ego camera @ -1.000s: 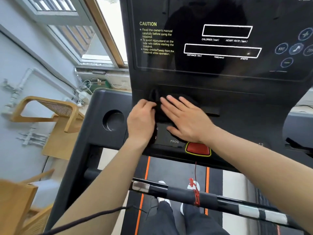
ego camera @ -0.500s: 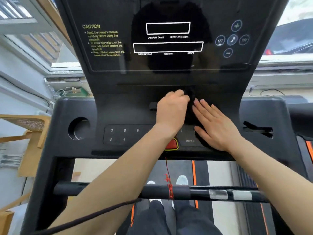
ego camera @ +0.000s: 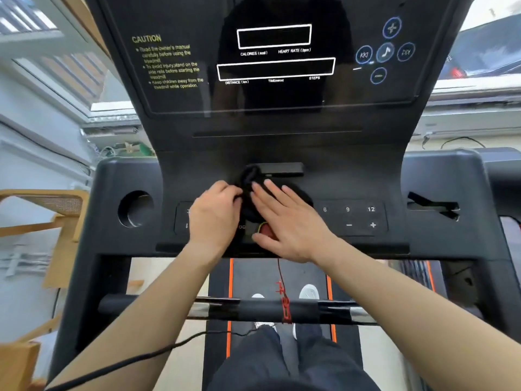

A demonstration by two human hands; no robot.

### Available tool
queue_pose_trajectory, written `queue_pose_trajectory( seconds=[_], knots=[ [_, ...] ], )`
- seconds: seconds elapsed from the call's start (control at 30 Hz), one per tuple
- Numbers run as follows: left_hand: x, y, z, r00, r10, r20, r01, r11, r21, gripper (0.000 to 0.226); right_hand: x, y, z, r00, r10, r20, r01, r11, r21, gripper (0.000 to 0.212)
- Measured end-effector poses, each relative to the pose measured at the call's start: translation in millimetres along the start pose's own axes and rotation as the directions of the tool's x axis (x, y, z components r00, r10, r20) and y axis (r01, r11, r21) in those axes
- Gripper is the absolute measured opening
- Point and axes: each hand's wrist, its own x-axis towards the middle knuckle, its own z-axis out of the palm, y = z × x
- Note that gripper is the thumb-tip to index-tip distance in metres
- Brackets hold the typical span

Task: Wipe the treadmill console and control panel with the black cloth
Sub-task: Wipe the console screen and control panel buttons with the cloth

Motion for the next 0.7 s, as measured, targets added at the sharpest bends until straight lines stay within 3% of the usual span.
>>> queue_pose_trajectory(
  seconds=[0.1,0.17,0.3,0.4,0.57,0.7],
  knots=[
    [6.3,26.2,10.5,0.998,0.06,0.025,-0.058,0.997,-0.047,0.013,-26.0,27.5,-2.3,0.999,0.032,-0.023,-0.033,0.999,-0.02,0.074],
    [9.8,64.2,24.9,0.985,0.16,0.062,-0.152,0.982,-0.114,0.012,-56.8,51.8,-3.9,0.986,0.161,-0.049,-0.161,0.987,-0.01,0.072],
    [9.4,143.7,50.7,0.931,0.34,0.129,-0.311,0.928,-0.203,0.005,-111.8,76.7,-1.7,0.893,0.443,-0.082,-0.441,0.896,0.045,0.075],
    [0.7,152.0,54.9,0.899,0.403,0.169,-0.368,0.907,-0.206,0.011,-121.8,64.0,5.8,0.839,0.536,-0.096,-0.531,0.844,0.077,0.081],
    [-24.3,90.9,33.1,0.904,0.421,0.076,-0.399,0.894,-0.204,0.007,-93.9,6.8,17.5,0.888,0.446,-0.109,-0.439,0.895,0.083,0.086],
    [-44.7,13.2,6.7,0.967,0.254,0.02,-0.245,0.947,-0.206,0.008,-39.2,-50.1,20.0,0.955,0.284,-0.084,-0.279,0.958,0.063,0.087]
  ],
)
